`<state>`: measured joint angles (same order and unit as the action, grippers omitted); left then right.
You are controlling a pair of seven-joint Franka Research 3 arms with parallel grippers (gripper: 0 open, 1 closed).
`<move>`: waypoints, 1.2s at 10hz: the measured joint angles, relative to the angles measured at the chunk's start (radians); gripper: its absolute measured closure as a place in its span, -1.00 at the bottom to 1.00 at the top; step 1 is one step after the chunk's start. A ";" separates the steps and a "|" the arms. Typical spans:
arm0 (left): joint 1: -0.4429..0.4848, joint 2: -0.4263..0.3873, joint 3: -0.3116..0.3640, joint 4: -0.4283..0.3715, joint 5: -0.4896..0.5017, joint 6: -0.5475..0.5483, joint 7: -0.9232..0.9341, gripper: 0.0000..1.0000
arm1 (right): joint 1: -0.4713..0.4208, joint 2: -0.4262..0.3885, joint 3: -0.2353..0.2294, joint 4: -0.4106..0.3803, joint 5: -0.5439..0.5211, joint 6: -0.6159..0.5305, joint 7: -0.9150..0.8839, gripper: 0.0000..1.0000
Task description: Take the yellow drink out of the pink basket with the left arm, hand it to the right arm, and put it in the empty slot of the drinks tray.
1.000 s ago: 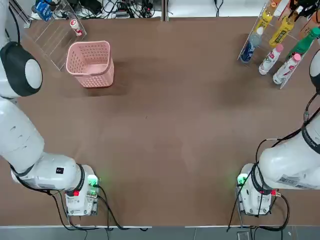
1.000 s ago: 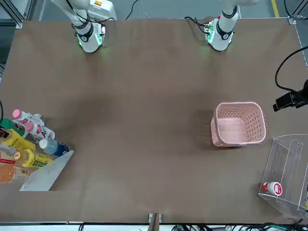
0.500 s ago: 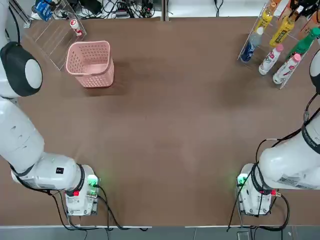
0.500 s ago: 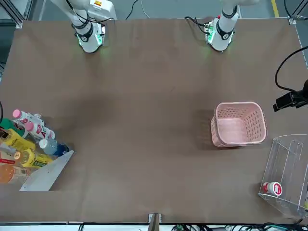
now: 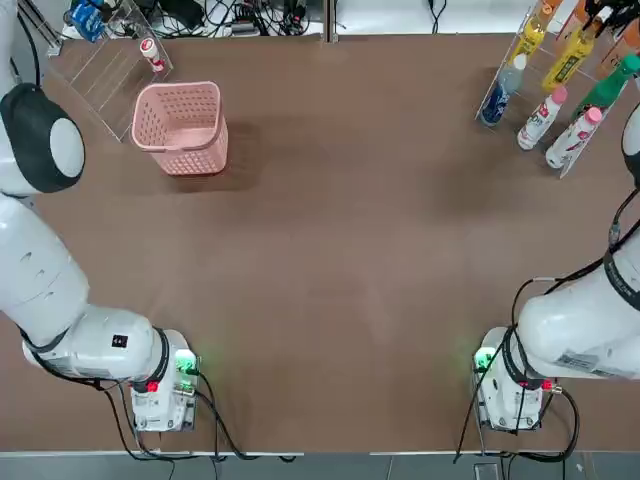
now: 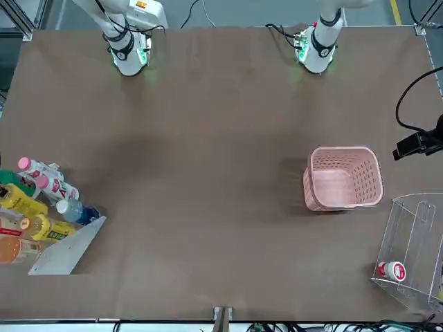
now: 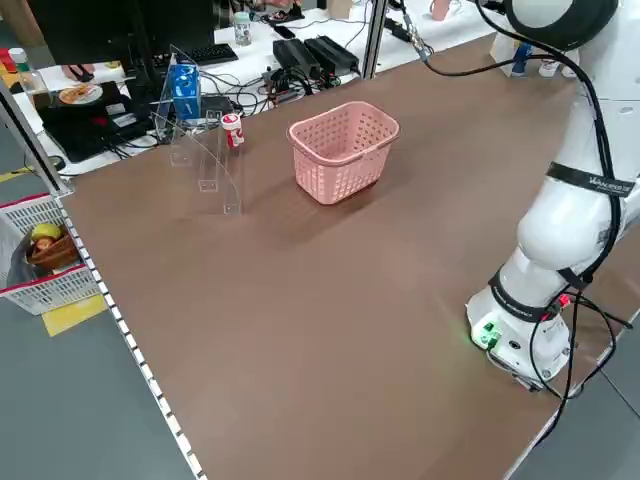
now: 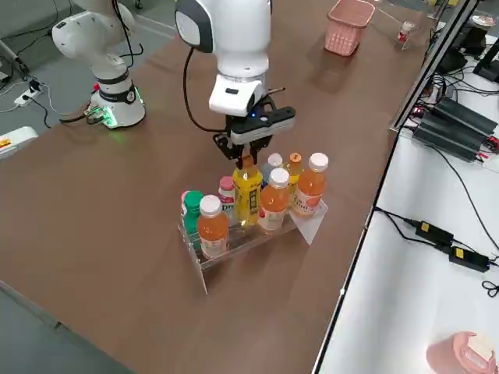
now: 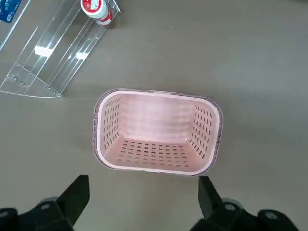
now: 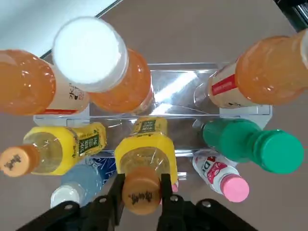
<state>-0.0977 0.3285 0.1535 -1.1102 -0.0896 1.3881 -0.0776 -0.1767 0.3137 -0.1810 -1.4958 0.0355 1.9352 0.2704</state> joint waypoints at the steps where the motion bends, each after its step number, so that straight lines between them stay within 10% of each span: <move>1: 0.000 0.000 0.000 0.000 0.000 0.000 0.000 -1.00 | 0.000 -0.007 0.001 -0.010 0.000 -0.005 0.000 0.32; 12: 0.000 0.000 0.000 0.000 0.000 0.000 0.000 -1.00 | 0.000 -0.007 0.001 -0.067 0.001 0.018 -0.001 0.32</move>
<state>-0.0977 0.3285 0.1535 -1.1102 -0.0896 1.3882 -0.0777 -0.1767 0.3068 -0.1798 -1.5626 0.0361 1.9535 0.2697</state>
